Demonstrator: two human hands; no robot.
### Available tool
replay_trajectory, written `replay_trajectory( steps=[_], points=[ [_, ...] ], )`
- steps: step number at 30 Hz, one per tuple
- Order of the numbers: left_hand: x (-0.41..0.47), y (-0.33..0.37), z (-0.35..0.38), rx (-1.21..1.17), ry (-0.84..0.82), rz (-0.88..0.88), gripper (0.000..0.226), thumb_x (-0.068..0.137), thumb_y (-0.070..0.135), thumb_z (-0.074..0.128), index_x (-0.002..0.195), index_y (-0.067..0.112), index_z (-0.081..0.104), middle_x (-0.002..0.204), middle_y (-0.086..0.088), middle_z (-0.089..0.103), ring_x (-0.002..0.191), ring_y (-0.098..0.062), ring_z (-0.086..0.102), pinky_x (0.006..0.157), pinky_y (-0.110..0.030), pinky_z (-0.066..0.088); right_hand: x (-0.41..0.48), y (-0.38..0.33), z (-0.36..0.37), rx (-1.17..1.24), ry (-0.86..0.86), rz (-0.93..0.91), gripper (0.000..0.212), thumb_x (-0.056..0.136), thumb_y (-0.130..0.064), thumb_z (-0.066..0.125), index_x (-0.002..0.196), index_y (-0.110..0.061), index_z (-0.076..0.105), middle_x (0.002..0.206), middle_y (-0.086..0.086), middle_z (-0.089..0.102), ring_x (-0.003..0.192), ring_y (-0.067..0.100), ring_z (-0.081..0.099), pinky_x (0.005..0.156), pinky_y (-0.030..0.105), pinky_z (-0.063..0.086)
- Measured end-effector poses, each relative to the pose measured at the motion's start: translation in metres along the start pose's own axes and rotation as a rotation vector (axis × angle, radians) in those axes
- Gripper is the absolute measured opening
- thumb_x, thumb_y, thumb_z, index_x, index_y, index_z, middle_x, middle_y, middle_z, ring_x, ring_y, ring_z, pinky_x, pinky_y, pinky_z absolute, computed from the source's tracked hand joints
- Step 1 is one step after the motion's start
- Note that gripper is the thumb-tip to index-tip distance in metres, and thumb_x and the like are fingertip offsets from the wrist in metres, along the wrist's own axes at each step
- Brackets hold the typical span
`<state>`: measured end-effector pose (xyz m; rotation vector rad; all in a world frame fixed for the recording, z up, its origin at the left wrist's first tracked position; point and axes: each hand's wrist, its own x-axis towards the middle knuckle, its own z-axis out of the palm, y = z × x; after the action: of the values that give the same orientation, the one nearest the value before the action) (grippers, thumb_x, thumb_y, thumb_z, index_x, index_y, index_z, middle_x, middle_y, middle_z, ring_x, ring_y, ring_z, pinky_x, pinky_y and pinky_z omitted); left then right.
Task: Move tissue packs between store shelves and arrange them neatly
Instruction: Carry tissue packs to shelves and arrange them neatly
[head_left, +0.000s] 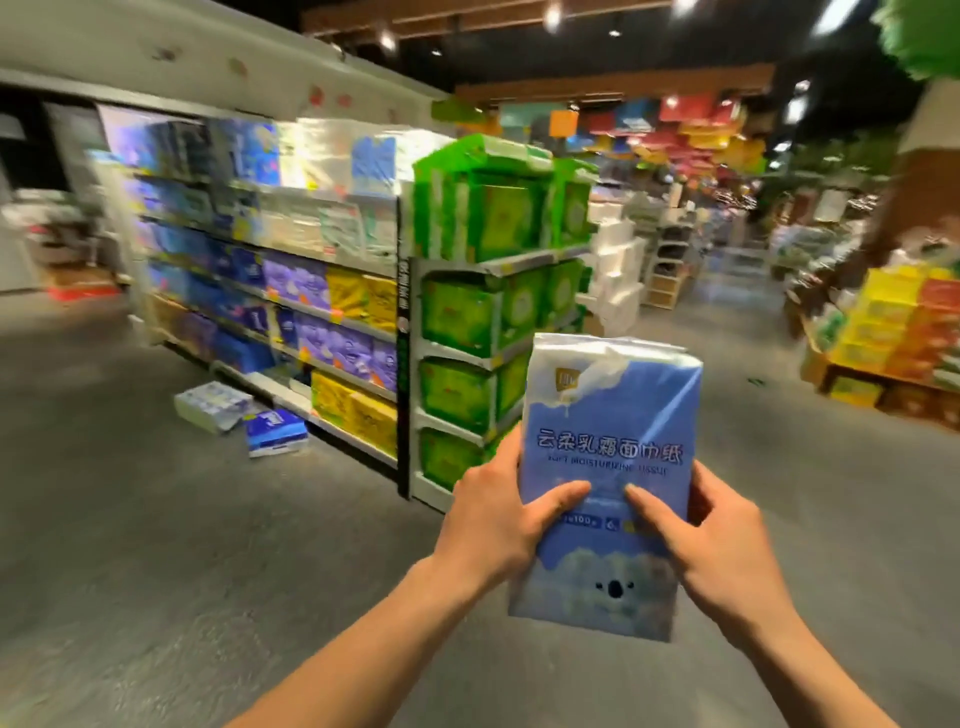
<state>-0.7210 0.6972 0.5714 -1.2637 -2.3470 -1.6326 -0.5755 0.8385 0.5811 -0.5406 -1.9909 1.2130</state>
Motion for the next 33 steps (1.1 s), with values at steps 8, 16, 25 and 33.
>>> replay_trajectory(
  steps=[8,16,25,33],
  points=[
    [0.12,-0.113,-0.089,0.081,0.224,-0.12,0.063,0.081,0.061,0.072,0.134,0.033,0.052,0.114,0.015,0.07,0.095,-0.008,0.069,0.077,-0.024,0.056,0.167,-0.001,0.161,0.077,-0.242,-0.098,0.023,0.085,-0.017,0.079,0.105,-0.027,0.072,0.099,-0.012,0.078,0.089,0.009,0.075,0.082,0.046,0.062],
    [0.243,-0.261,-0.216,0.136,0.287,-0.084,0.057,0.08,0.057,0.074,0.129,0.033,0.057,0.108,0.023,0.069,0.091,0.001,0.068,0.071,-0.013,0.053,0.293,-0.003,0.366,0.149,-0.3,-0.132,0.028,0.087,-0.017,0.079,0.108,-0.032,0.069,0.098,-0.018,0.077,0.091,0.005,0.074,0.079,0.038,0.062],
    [0.421,-0.365,-0.333,0.183,0.27,0.014,0.066,0.076,0.07,0.067,0.133,0.038,0.053,0.1,0.026,0.068,0.089,0.003,0.068,0.074,-0.027,0.058,0.449,-0.034,0.522,0.161,-0.229,-0.162,0.028,0.086,-0.021,0.079,0.111,-0.032,0.068,0.101,-0.019,0.077,0.09,0.003,0.074,0.077,0.037,0.062],
    [0.608,-0.467,-0.362,0.139,0.247,0.071,0.057,0.076,0.066,0.071,0.126,0.042,0.056,0.095,0.03,0.066,0.091,0.002,0.067,0.076,-0.025,0.056,0.626,-0.01,0.624,0.098,-0.158,-0.215,0.035,0.083,-0.03,0.08,0.116,-0.026,0.07,0.104,-0.013,0.077,0.091,0.003,0.074,0.079,0.041,0.063]
  ],
)
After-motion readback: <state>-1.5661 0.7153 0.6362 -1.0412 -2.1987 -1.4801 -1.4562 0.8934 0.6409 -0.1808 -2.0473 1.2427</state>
